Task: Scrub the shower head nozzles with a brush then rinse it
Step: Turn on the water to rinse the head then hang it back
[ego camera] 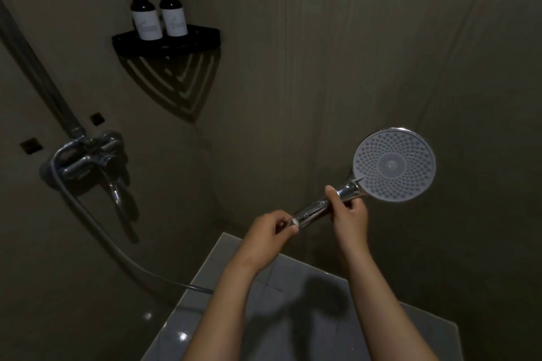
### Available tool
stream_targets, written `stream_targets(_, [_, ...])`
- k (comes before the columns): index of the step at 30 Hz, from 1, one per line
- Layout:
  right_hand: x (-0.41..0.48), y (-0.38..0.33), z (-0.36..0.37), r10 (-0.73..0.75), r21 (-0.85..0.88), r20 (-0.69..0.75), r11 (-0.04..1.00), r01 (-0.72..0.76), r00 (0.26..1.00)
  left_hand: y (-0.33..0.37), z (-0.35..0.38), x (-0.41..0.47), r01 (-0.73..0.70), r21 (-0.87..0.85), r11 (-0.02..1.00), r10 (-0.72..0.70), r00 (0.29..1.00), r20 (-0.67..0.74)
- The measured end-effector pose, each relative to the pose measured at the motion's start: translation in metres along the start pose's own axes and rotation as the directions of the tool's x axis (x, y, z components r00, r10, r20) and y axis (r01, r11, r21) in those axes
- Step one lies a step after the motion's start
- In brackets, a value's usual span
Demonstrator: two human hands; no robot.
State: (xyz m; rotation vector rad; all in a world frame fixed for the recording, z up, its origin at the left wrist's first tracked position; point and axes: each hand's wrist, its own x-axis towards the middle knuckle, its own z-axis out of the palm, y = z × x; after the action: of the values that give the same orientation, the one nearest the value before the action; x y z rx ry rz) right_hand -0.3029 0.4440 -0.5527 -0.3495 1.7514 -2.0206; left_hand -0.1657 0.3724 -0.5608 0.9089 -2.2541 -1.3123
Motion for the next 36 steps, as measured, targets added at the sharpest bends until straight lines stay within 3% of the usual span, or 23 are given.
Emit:
stream_targets(11, [-0.003,-0.002,0.001,0.040,0.062,-0.002,0.997,-0.040,0.999,0.006,-0.001,0.000,-0.051,0.006,0.999,0.052,0.988,-0.148])
stream_targets(16, [-0.002,0.002,0.000,0.054,0.031,0.009,0.998,-0.055,0.998,0.009,0.000,-0.003,-0.007,0.055,0.998,0.006,1.000,0.012])
stream_targets(22, [0.000,0.004,0.000,0.061,0.011,-0.008,0.998,-0.061,0.998,0.004,0.000,0.001,0.033,0.000,0.999,-0.033,0.999,0.041])
stream_targets(31, [-0.001,0.000,0.001,0.042,0.031,0.001,0.999,-0.042,0.999,0.010,-0.004,0.001,-0.042,0.028,0.999,0.044,0.995,-0.089])
stream_targets(36, [-0.002,0.002,0.002,0.010,0.009,-0.005,1.000,-0.010,1.000,0.013,-0.002,0.001,0.026,0.111,0.993,-0.023,0.999,-0.029])
